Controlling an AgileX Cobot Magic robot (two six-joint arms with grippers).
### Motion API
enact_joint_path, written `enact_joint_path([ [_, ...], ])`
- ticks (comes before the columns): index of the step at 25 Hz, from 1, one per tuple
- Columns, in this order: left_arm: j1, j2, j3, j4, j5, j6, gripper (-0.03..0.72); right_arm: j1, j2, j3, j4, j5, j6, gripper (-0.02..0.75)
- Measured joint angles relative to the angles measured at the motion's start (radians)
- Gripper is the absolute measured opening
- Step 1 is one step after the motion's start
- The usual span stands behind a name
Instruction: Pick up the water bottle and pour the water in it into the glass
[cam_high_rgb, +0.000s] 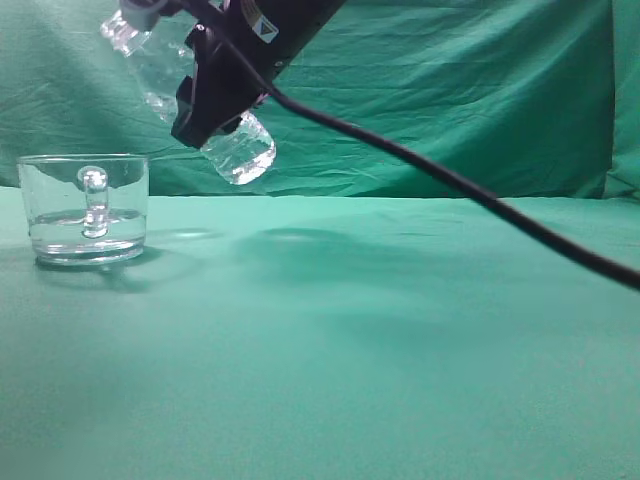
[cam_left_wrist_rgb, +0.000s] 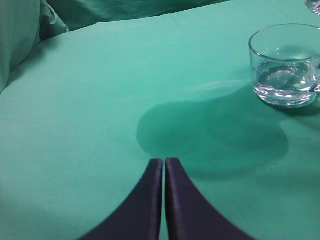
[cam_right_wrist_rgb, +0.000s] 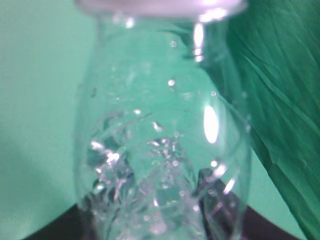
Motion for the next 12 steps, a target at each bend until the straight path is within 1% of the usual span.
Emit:
enact_joint_path([
  [2,0.000,0.000,0.000,0.000,0.000,0.000,0.000,0.000,-0.036,0.000,0.002,0.072,0.151,0.299],
  [4,0.000,0.000,0.000,0.000,0.000,0.000,0.000,0.000,-0.074,0.000,0.011,0.152,0.263,0.299],
  [7,0.000,0.000,0.000,0.000,0.000,0.000,0.000,0.000,-0.130,0.002,0.038,0.235,0.317,0.299],
  [9,0.000,0.000,0.000,0.000,0.000,0.000,0.000,0.000,-0.176,0.032,0.049,0.246,0.326,0.299],
  [12,0.000,0.000,0.000,0.000,0.000,0.000,0.000,0.000,-0.255,0.120,0.076,0.246,0.331,0.299],
])
